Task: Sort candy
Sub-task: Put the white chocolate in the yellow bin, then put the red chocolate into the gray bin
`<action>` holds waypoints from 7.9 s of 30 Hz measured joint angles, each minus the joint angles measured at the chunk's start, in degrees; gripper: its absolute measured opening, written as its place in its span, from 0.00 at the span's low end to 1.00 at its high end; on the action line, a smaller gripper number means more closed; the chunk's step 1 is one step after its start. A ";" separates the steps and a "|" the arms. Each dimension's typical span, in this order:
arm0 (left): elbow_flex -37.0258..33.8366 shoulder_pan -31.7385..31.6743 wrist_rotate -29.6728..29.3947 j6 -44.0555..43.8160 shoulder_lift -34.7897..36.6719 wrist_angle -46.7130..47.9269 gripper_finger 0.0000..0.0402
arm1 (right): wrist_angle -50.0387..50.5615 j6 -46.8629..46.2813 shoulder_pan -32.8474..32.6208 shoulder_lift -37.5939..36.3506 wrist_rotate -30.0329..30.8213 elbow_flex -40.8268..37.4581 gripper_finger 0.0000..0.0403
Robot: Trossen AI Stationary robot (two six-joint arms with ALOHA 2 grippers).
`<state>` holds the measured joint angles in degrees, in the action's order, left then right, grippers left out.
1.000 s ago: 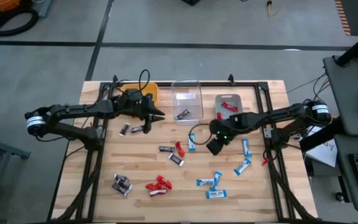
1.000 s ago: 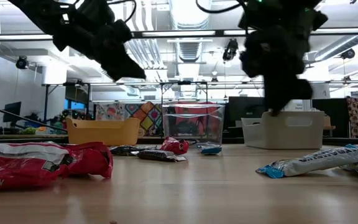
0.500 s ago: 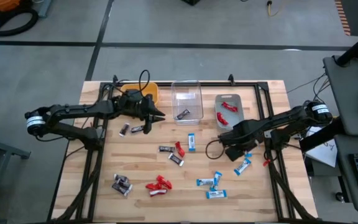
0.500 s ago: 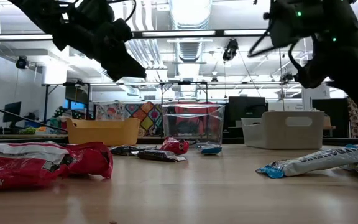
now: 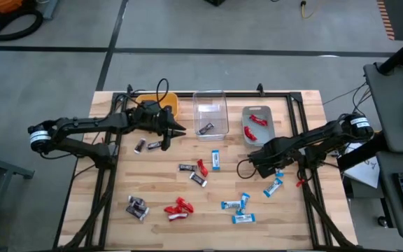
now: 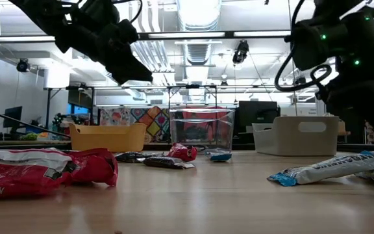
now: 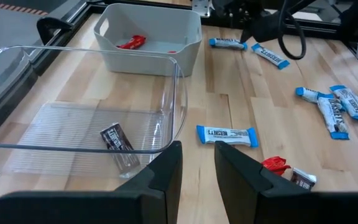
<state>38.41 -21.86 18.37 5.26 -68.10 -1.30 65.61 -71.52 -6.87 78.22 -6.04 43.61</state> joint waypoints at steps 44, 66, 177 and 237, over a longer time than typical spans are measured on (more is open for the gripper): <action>-2.96 2.38 3.20 2.63 -0.11 -5.56 0.19 | -16.46 13.32 0.00 -6.55 -2.85 -2.01 0.14; -3.27 11.24 7.87 3.44 -21.81 -44.97 0.39 | -55.20 40.59 0.33 -3.59 -1.25 -0.98 0.04; 10.80 -26.13 -28.34 4.47 -11.11 27.64 0.05 | -57.79 50.93 9.05 -6.54 5.42 0.02 0.43; -7.74 20.81 -22.43 -15.44 15.15 5.75 0.28 | -43.17 41.43 1.90 30.66 11.31 33.42 0.43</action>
<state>30.67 -1.05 -4.05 -10.18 -52.94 4.45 22.44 -30.09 -4.97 108.87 5.27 77.04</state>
